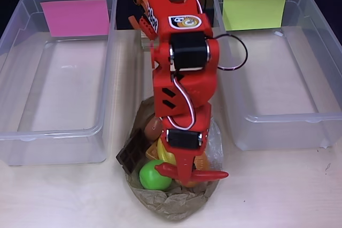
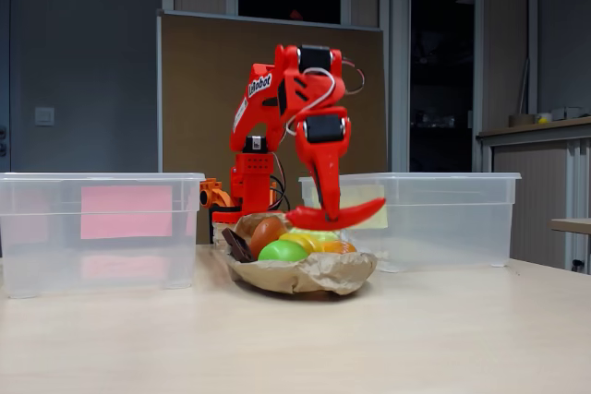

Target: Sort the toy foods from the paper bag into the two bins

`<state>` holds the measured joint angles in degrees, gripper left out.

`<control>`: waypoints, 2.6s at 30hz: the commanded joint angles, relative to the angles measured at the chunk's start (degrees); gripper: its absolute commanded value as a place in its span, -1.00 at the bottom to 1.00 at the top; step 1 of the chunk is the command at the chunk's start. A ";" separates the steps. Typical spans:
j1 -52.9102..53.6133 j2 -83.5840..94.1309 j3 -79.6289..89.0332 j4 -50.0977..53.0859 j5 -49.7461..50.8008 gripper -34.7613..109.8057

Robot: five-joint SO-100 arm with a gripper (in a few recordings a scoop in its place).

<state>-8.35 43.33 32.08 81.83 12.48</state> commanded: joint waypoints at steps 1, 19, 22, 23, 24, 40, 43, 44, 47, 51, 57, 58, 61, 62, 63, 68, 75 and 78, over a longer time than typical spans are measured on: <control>0.18 1.85 -7.56 6.33 0.35 -0.52; 22.24 57.66 42.63 1.41 14.68 -0.52; 31.99 65.48 54.49 -0.44 23.47 -0.51; 35.33 67.41 58.36 -1.23 26.63 -0.51; 38.50 68.91 61.88 -1.93 29.53 -0.52; 58.54 66.53 83.32 -20.57 42.80 -0.52; 59.41 63.46 83.41 -21.62 42.63 -0.52; 59.68 62.40 83.50 -22.06 42.80 -0.52; 60.47 58.71 84.37 -24.35 43.24 -0.50; 60.73 53.44 85.69 -28.39 44.47 -0.50; 61.79 45.18 87.19 -33.40 45.35 -0.47; 62.14 44.03 87.19 -33.84 45.35 -0.47; 62.84 40.78 86.57 -34.63 45.26 -0.46; 63.02 39.81 86.13 -34.72 45.18 -0.46; 63.02 38.76 85.61 -34.80 45.09 -0.46; 63.19 35.51 83.58 -34.98 45.00 -0.41; 63.19 35.33 82.09 -33.31 43.86 -0.24; 62.93 38.06 82.00 -32.70 41.75 -0.18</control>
<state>53.79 77.87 115.31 47.64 56.07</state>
